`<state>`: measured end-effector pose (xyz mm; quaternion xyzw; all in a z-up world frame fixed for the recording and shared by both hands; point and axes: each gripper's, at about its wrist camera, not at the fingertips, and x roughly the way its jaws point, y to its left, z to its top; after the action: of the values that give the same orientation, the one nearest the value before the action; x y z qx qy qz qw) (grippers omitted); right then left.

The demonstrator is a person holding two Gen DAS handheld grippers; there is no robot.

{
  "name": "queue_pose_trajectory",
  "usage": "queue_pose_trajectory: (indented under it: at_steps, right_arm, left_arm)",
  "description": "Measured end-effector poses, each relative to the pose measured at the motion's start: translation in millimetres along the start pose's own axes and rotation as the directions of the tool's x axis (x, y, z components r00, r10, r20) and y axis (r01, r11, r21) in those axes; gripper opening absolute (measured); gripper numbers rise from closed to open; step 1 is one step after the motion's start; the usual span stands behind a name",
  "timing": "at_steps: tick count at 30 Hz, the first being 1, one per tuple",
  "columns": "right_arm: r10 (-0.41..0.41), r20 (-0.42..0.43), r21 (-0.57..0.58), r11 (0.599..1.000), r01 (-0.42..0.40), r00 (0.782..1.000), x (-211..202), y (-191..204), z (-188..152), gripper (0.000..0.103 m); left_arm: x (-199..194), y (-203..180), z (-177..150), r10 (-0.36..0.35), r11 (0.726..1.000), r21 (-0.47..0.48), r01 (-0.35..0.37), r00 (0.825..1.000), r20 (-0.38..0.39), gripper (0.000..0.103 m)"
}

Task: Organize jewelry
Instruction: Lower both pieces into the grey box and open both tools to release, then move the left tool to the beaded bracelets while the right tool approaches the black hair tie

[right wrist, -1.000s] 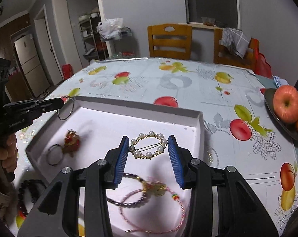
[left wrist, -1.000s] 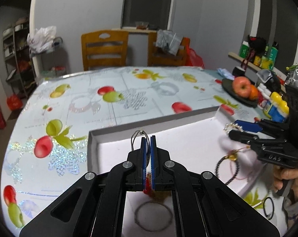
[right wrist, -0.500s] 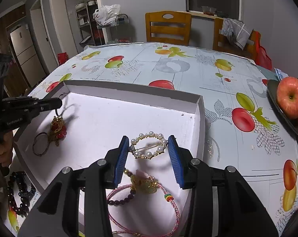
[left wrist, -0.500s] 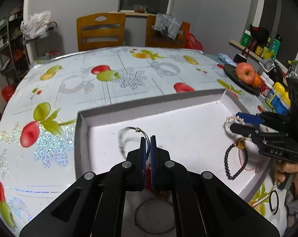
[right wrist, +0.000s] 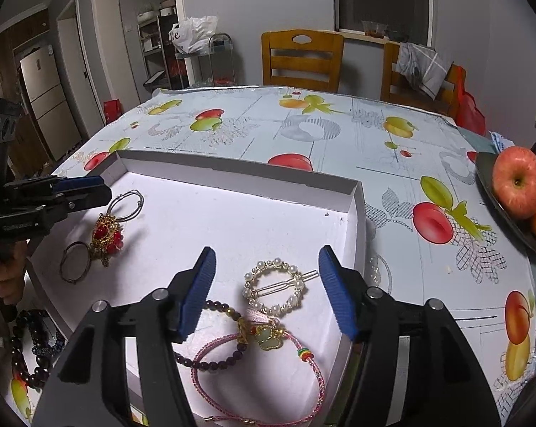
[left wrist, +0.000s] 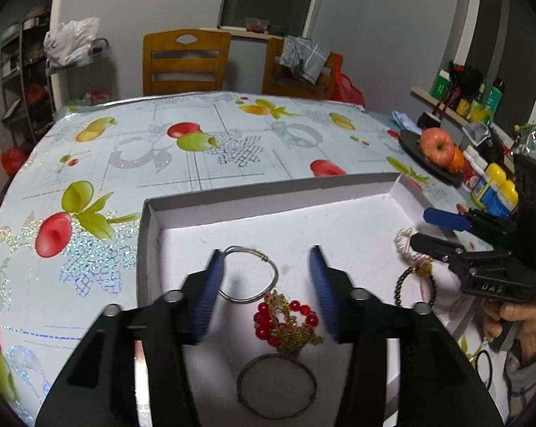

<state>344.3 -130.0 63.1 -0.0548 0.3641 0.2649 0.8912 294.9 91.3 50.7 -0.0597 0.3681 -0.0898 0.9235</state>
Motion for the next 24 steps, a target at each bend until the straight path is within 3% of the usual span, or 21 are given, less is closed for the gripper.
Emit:
queue_pose_trajectory:
  at_steps: [2,7,15,24]
  right_arm:
    - [0.007,0.013,0.000,1.000,-0.007,1.000,-2.3,0.0,0.1,0.070]
    - [0.044,0.035,0.014,0.999,-0.045,0.998,-7.9,1.0,0.0,0.081]
    - [0.083,0.068,0.038,0.996,-0.085,0.994,-26.6,4.9,-1.7,0.096]
    - [0.066,0.150,0.035,0.997,-0.072,0.987,-66.3,8.5,-11.3,0.097]
  left_arm:
    - [-5.0,-2.4,0.2,0.004,1.000,0.007,-0.005,1.000,0.020,0.073]
    - [-13.3,-5.0,-1.3,0.028,0.999,0.021,-0.029,0.997,0.068,0.091]
    - [-29.4,-0.7,1.0,0.038,0.999,-0.010,-0.037,0.996,0.079,0.095]
    - [-66.5,-11.7,-18.8,0.040,0.999,0.008,-0.041,0.992,0.118,0.097]
